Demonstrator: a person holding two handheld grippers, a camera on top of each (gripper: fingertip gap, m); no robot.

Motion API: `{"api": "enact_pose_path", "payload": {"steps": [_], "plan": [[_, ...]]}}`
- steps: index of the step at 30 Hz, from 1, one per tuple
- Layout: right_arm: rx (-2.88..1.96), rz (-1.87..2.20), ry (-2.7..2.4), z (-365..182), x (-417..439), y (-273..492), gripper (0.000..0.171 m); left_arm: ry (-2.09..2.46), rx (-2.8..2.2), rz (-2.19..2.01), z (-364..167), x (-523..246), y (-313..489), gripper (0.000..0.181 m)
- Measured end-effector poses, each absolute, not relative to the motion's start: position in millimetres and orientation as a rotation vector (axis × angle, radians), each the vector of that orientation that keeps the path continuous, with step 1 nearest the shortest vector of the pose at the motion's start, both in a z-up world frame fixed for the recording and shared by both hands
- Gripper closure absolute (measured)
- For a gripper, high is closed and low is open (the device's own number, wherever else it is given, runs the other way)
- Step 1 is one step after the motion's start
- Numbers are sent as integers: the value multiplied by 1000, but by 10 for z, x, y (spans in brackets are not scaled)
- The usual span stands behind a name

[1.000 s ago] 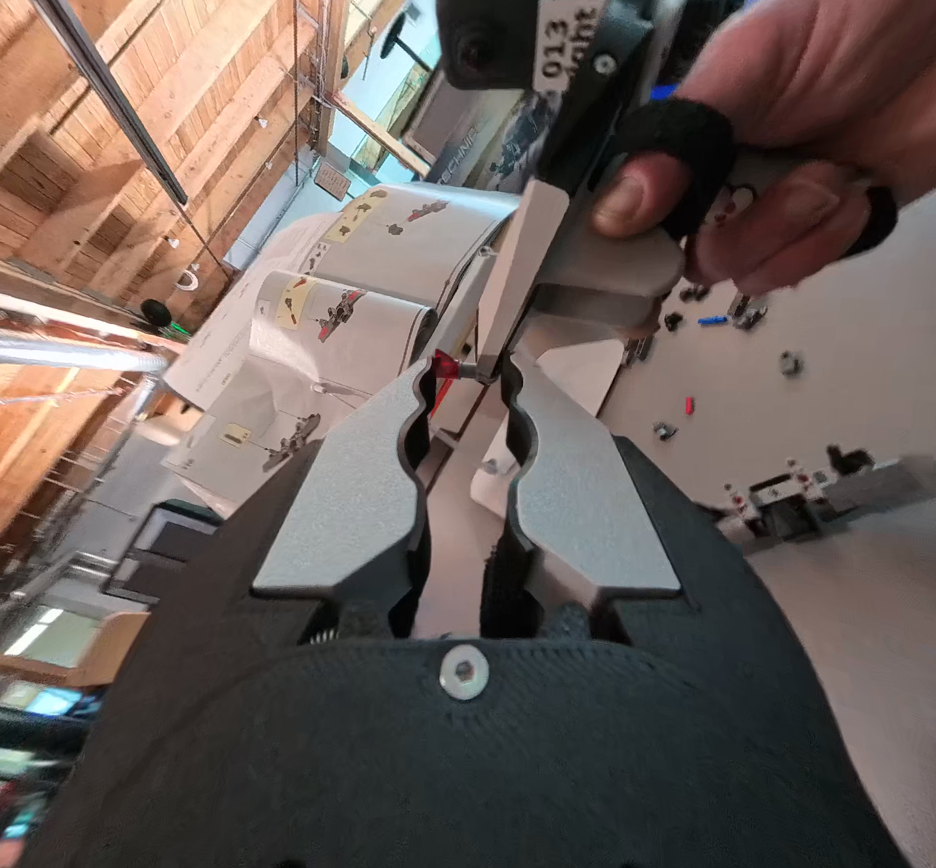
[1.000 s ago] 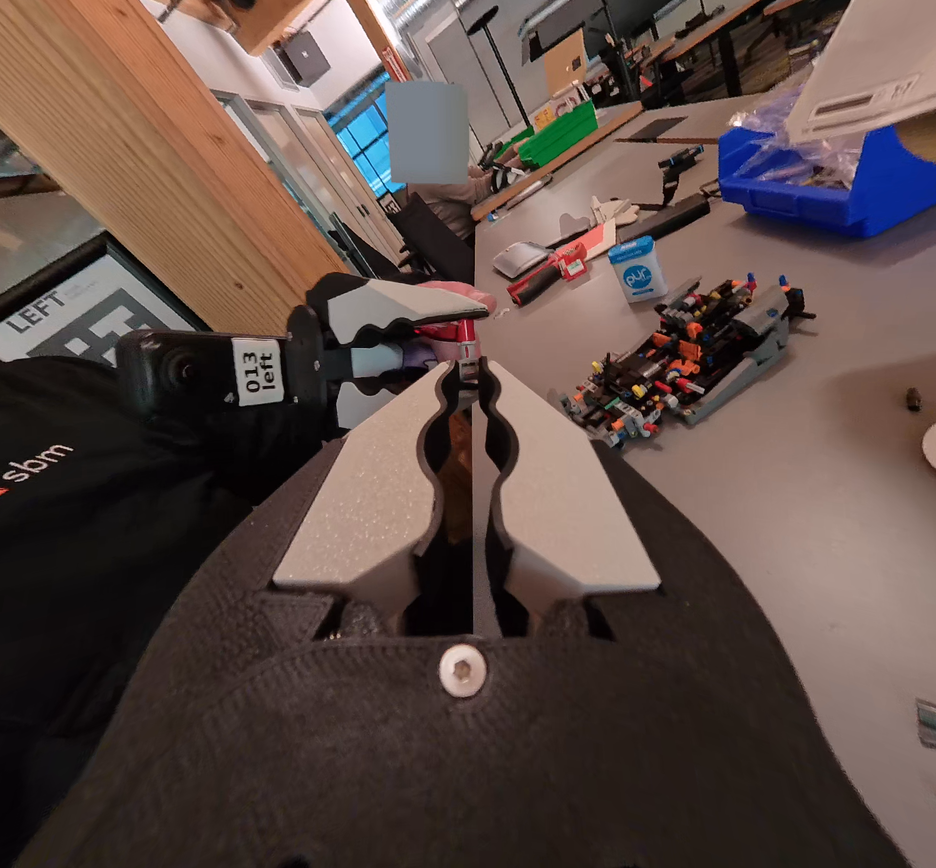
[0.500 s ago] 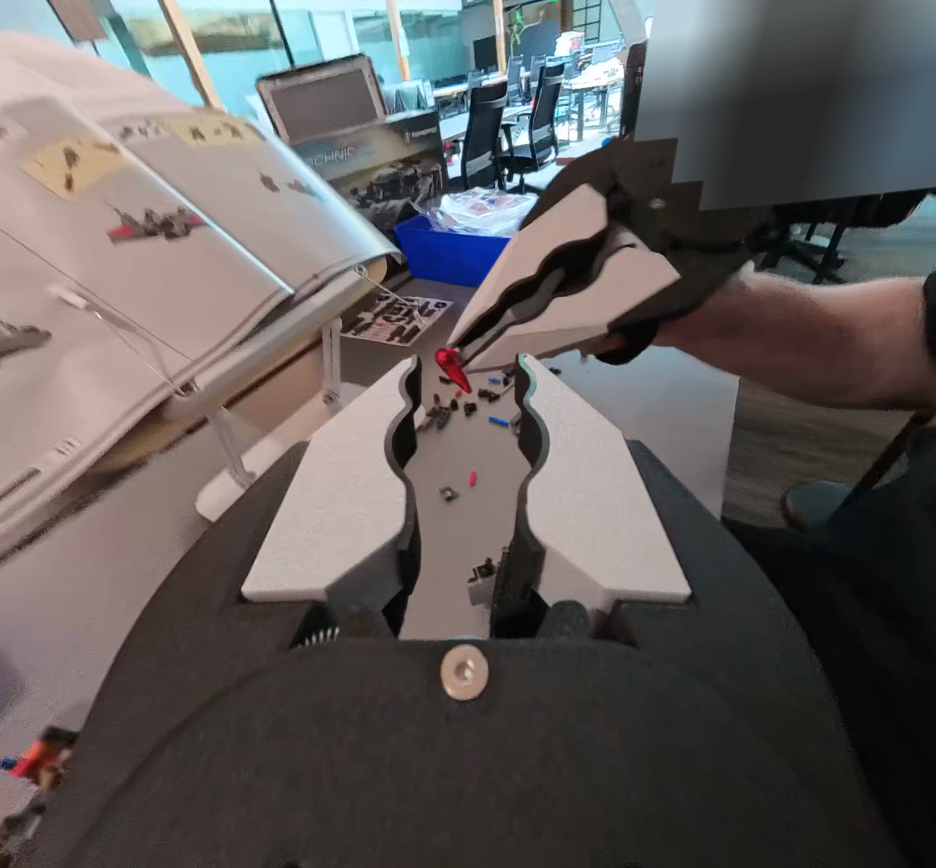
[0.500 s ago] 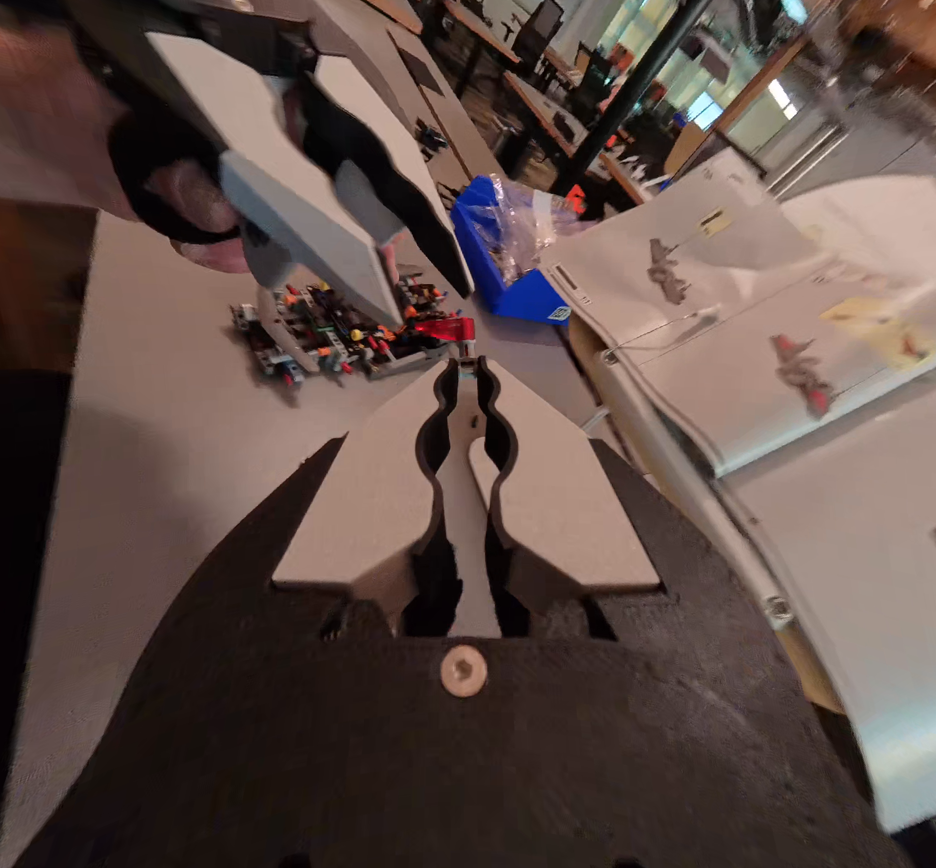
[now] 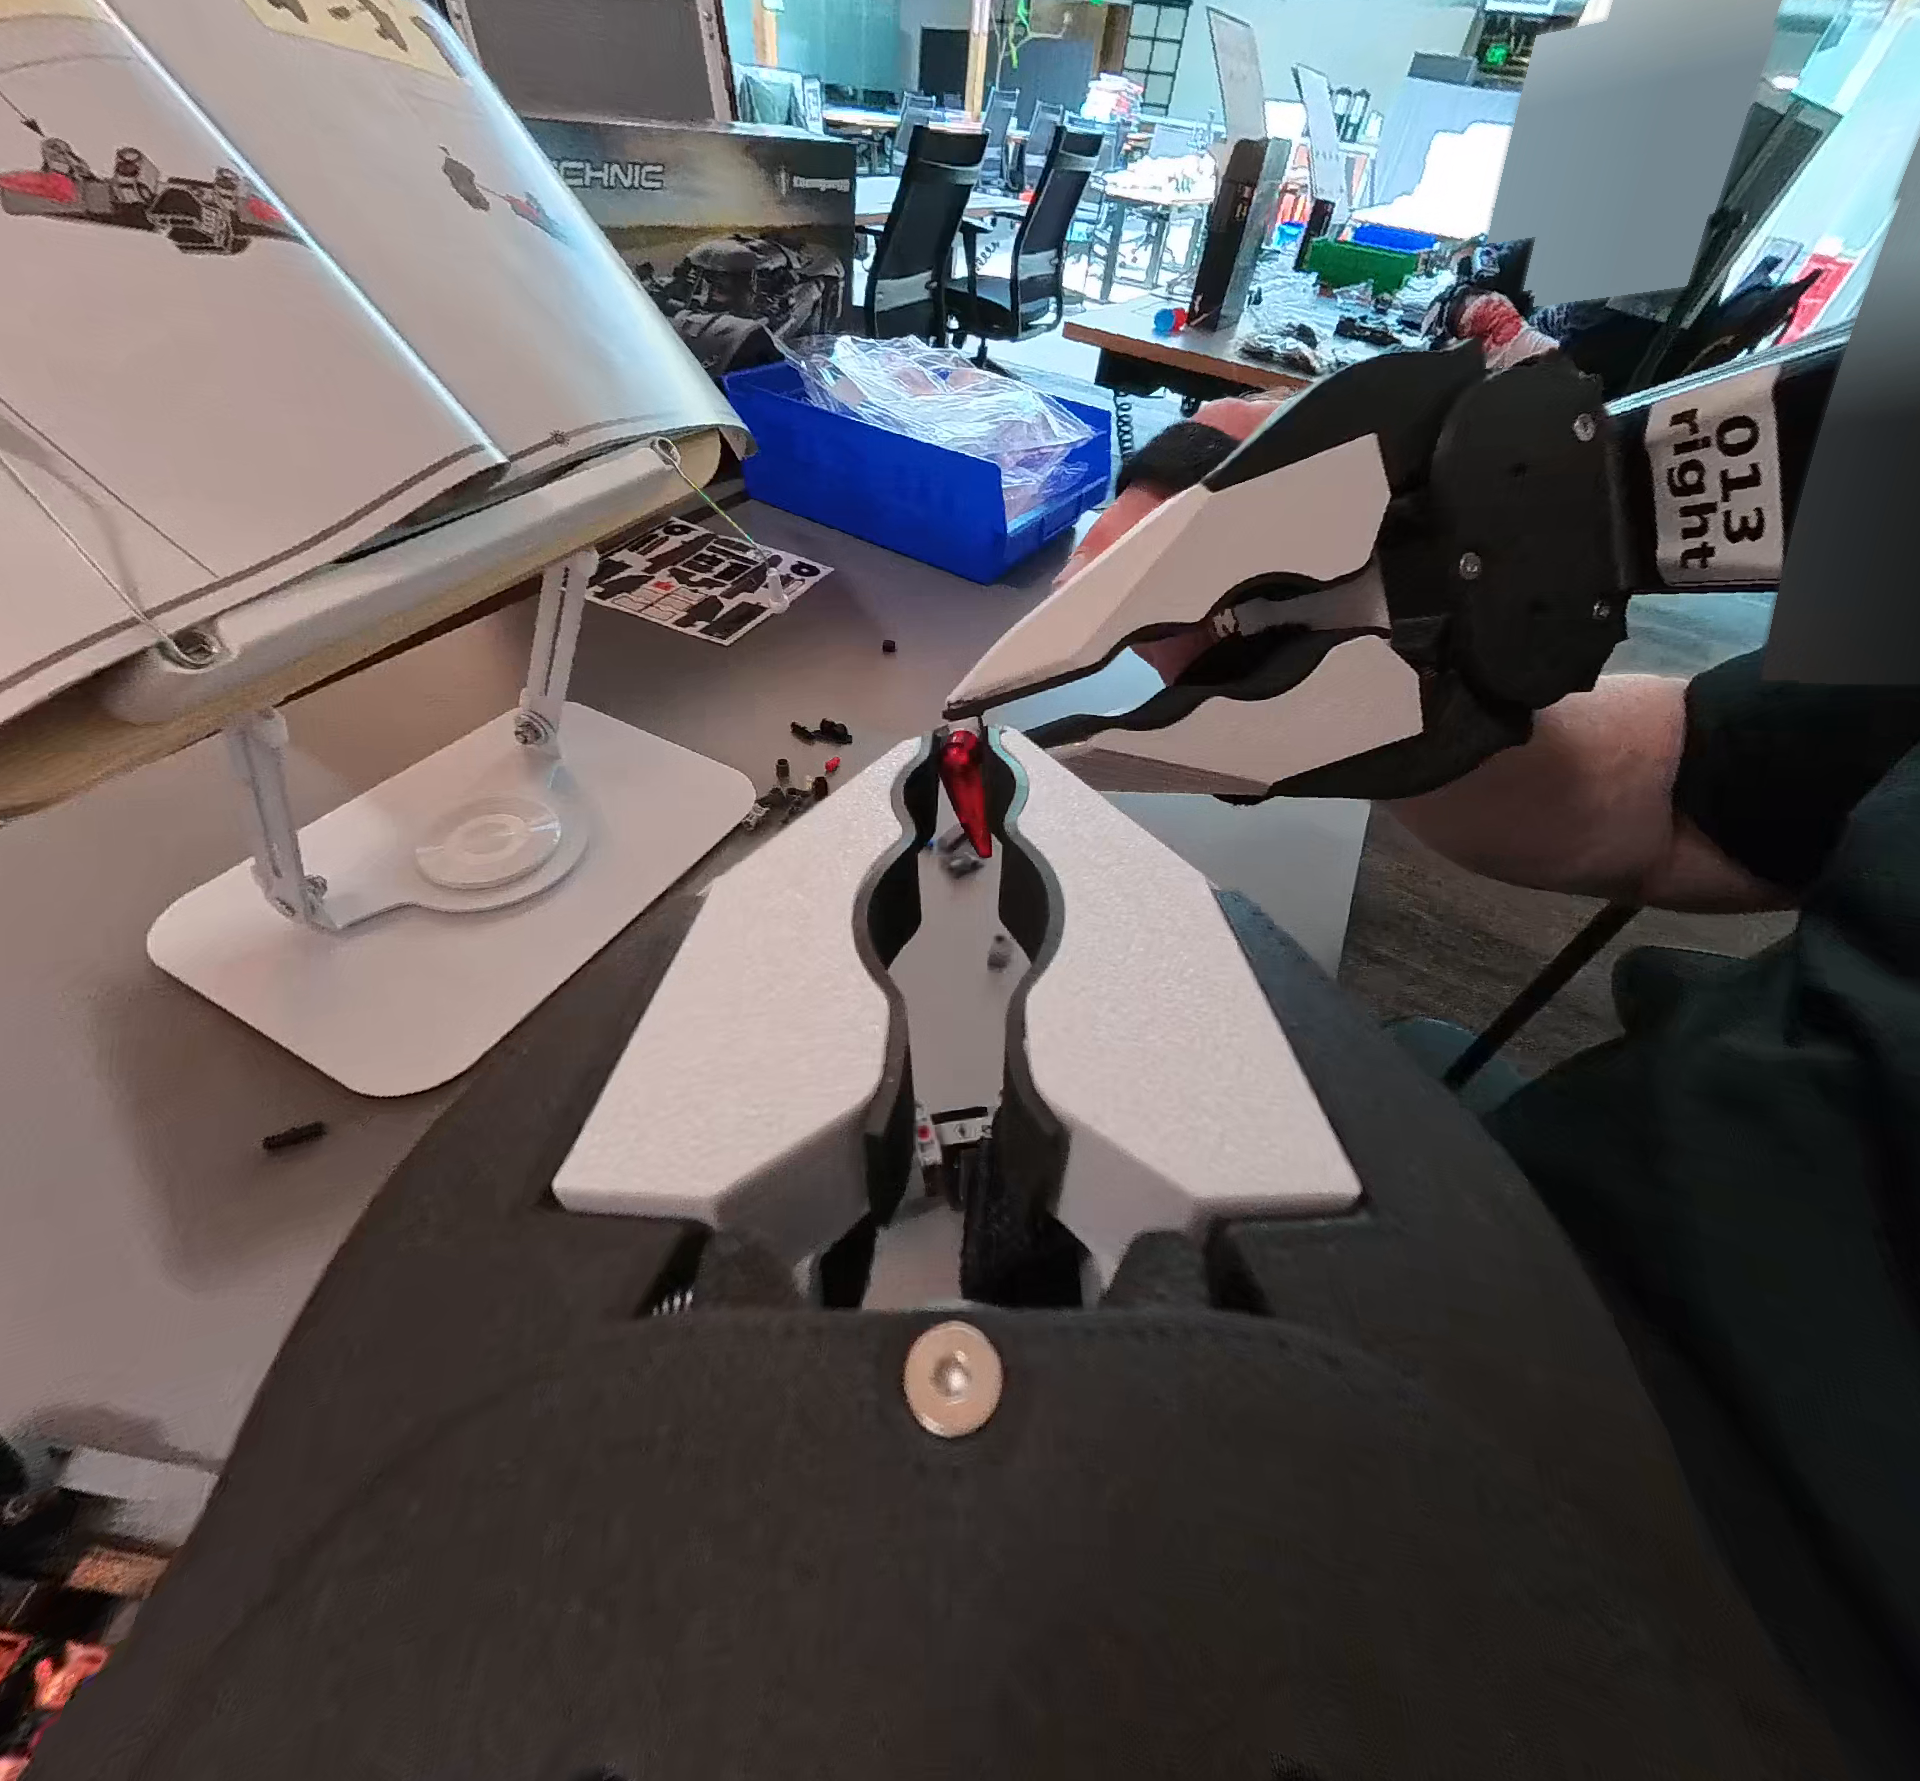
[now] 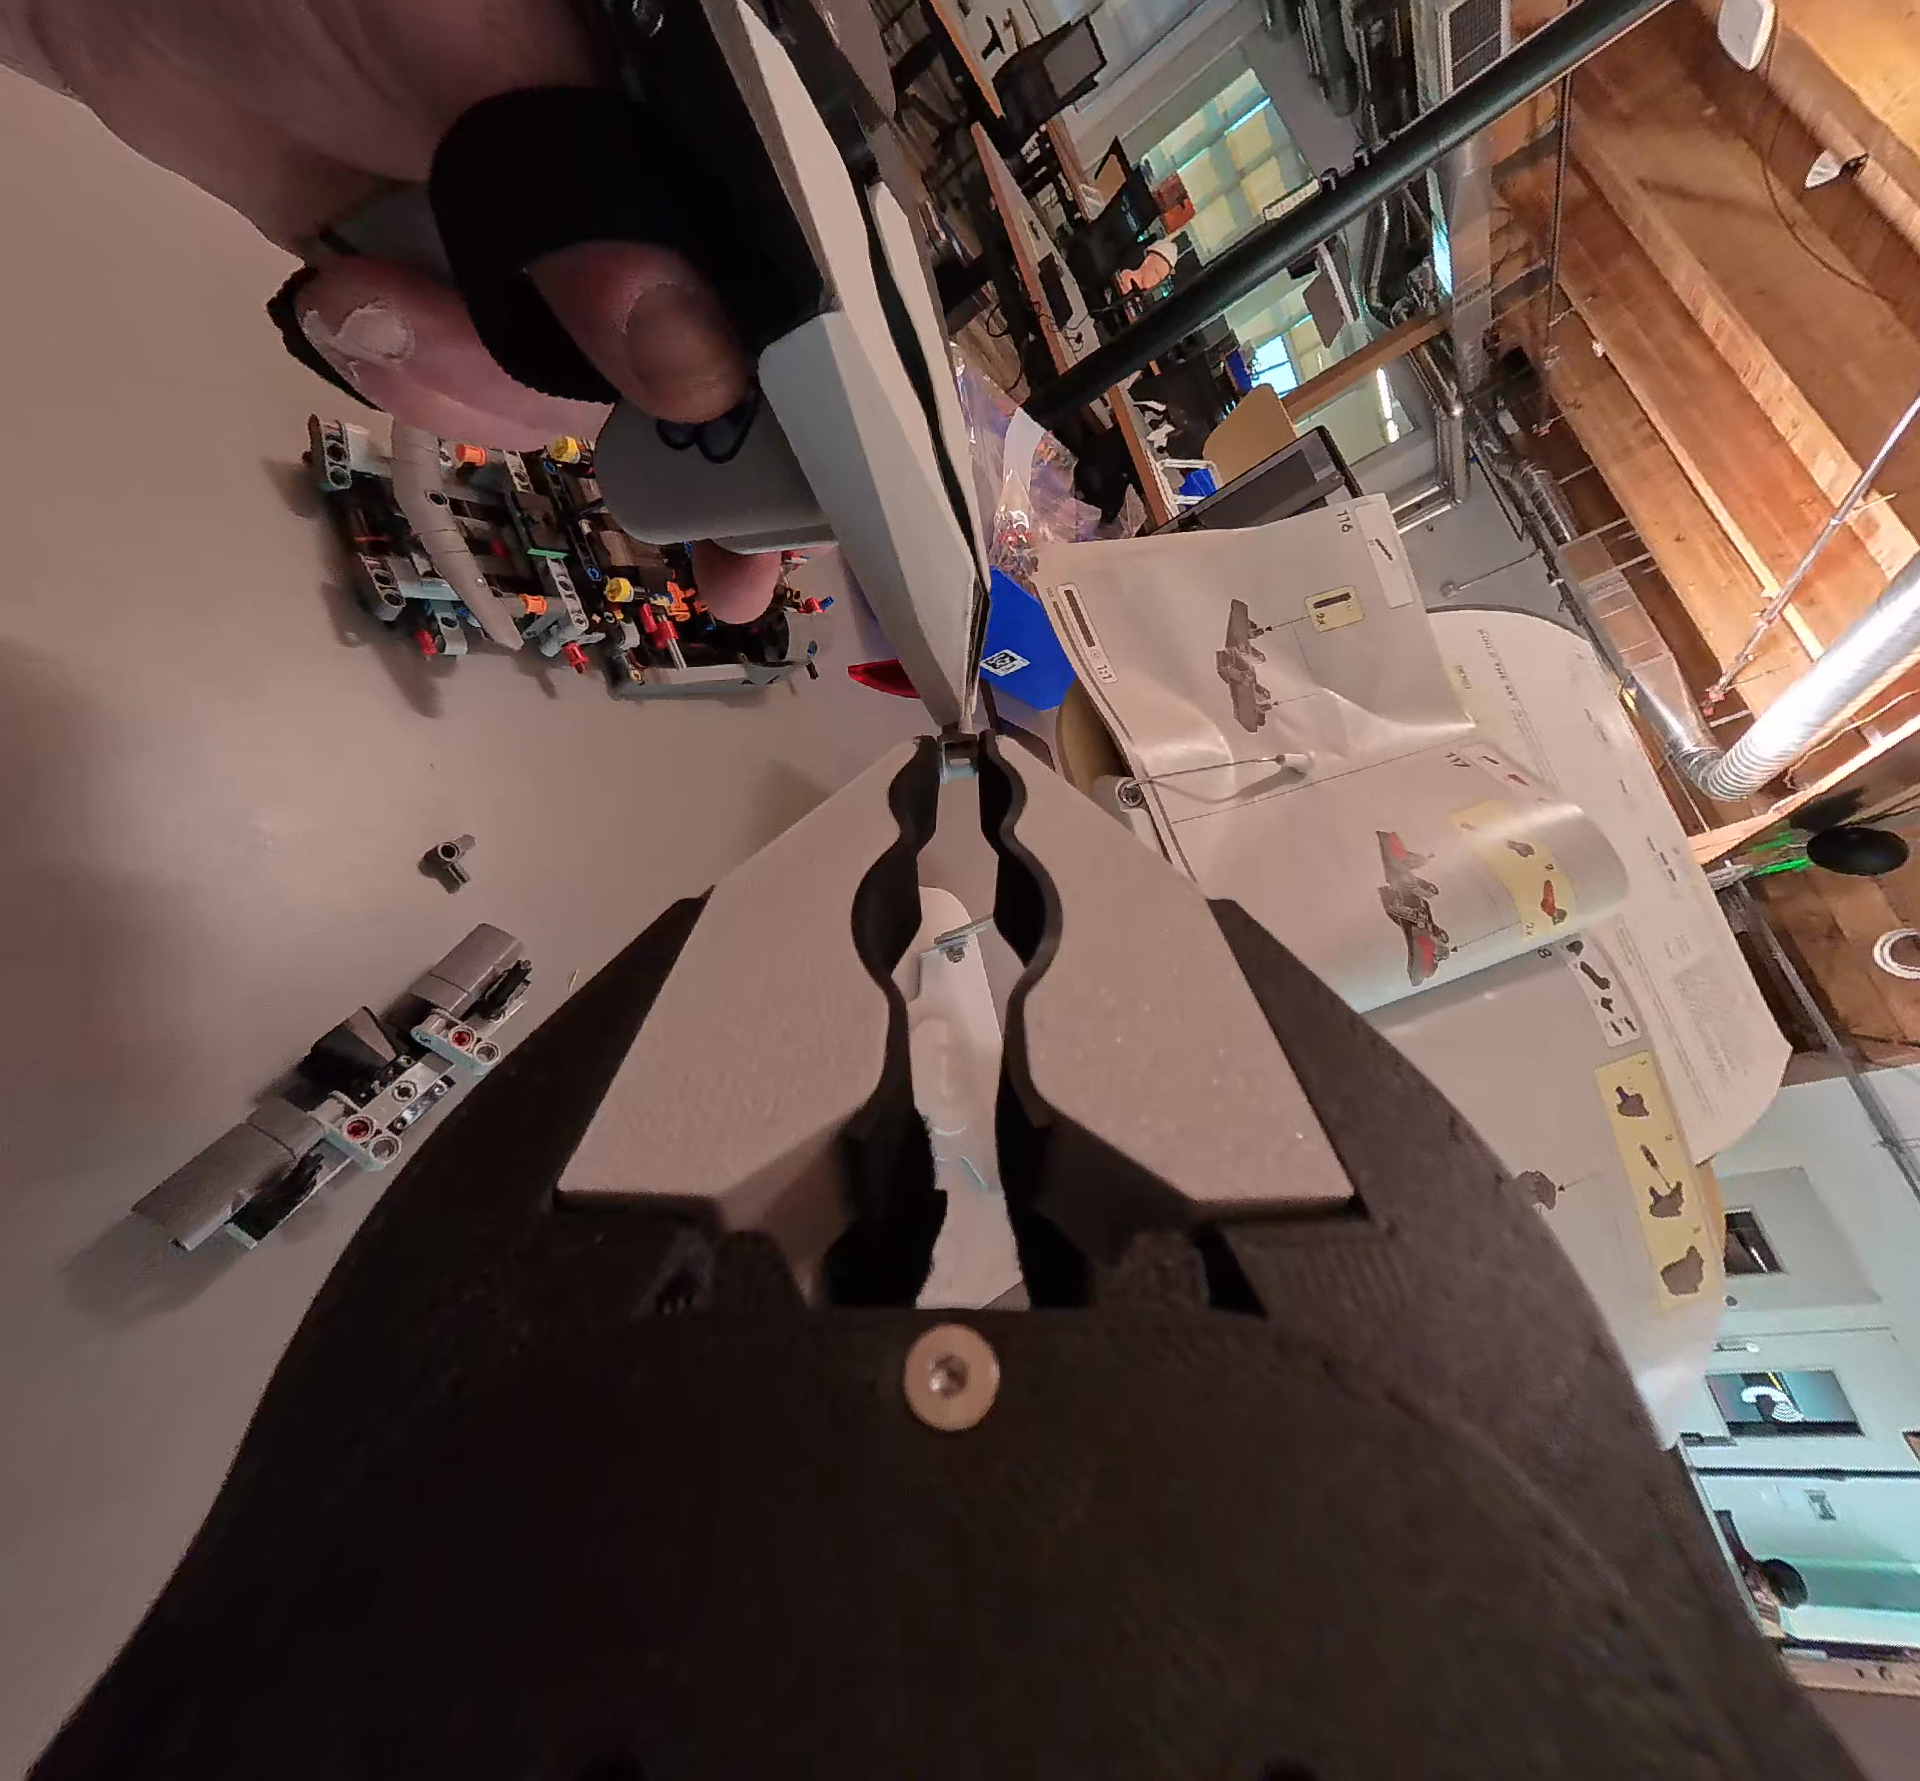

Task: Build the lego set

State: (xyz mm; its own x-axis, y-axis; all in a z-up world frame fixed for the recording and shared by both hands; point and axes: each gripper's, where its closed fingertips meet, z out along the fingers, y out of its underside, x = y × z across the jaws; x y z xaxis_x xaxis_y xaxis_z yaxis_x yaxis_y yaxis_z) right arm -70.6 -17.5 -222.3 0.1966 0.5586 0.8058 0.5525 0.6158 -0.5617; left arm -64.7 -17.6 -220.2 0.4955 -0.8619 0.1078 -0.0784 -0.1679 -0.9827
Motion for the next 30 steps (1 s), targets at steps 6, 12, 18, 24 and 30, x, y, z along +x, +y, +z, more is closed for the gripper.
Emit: {"api": "enact_pose_path", "payload": {"steps": [6, 12, 18, 24, 30], "plan": [[-986, 2, -1418, -2177, -717, -161, 166, 764, -1583, -968, -2167, -662, -164, 176], [-1011, 34, -1376, -2129, -675, -129, 148, 669, -1541, -1066, -2076, -737, -124, 177], [-1050, 105, -1332, -2096, -636, -134, 143, 612, -1513, -1143, -2038, -737, -123, 176], [-1113, 166, -1259, -2077, -643, -139, 138, 512, -1469, -1224, -1970, -774, -99, 176], [-1190, 289, -1251, -2184, -801, -212, 147, 432, -1417, -1246, -1913, -818, -76, 176]]}}
